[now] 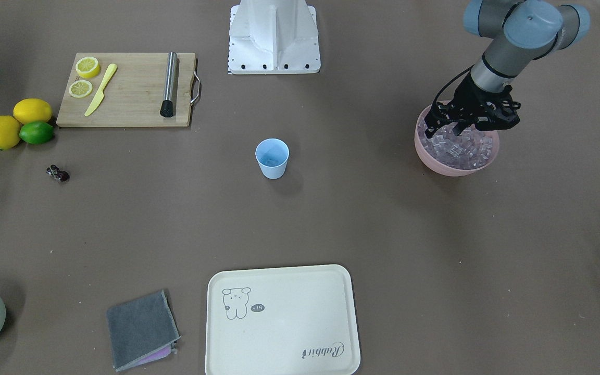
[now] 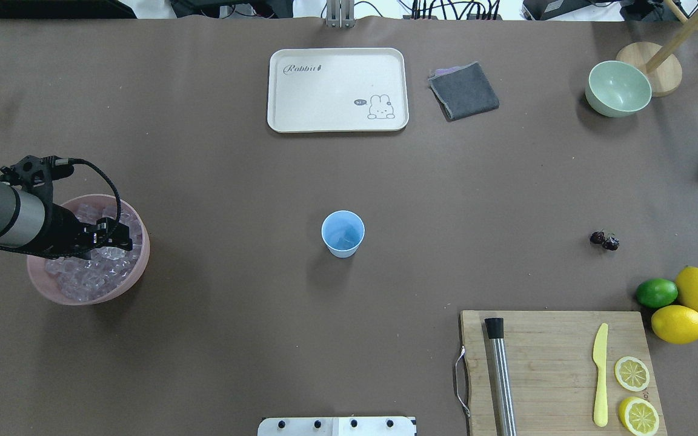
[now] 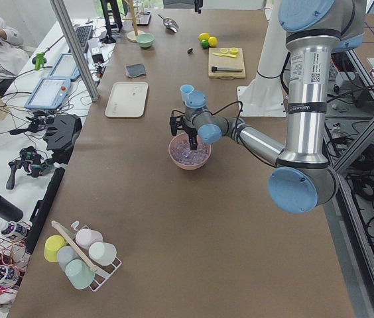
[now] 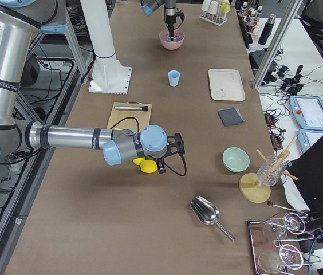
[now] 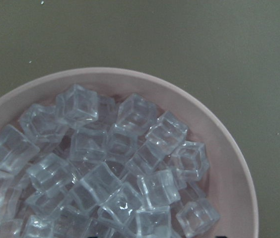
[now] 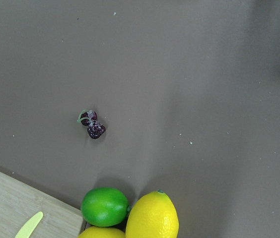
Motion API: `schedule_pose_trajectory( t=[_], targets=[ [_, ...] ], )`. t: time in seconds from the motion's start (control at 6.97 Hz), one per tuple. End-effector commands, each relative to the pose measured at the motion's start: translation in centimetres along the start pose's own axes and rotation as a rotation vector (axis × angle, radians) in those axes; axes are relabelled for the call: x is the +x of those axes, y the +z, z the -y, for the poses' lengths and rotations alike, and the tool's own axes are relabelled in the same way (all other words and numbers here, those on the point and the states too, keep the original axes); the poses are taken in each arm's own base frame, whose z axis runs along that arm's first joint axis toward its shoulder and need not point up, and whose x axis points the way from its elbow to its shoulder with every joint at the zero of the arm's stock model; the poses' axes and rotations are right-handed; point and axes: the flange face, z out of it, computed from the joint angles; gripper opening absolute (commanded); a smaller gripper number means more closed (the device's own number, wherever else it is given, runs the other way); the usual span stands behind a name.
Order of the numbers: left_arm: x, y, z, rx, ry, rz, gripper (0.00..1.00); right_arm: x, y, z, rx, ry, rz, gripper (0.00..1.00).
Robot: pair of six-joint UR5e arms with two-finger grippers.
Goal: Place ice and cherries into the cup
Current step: 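Return the left gripper to the pink bowl and grasp another ice cube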
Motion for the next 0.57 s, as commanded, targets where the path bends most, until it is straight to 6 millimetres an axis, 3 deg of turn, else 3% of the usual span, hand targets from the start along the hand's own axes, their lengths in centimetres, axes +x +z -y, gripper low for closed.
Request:
schedule_pose_trajectory(
  t=[0.0, 0.29, 0.43],
  targets=[
    [0.55, 1.27, -0.41, -0.002, 0.011, 0.011, 0.81, 0.01, 0.01, -0.07, -0.001, 0.001, 0.001, 1.0],
    [1.12, 1.8, -0.94, -0.002, 0.021, 0.012, 0.72, 0.01, 0.01, -0.07, -0.001, 0.001, 0.001, 1.0],
    [1.15, 1.75, -0.94, 0.0, 0.02, 0.013, 0.61, 0.01, 0.01, -0.07, -0.001, 0.001, 0.001, 1.0]
  ],
)
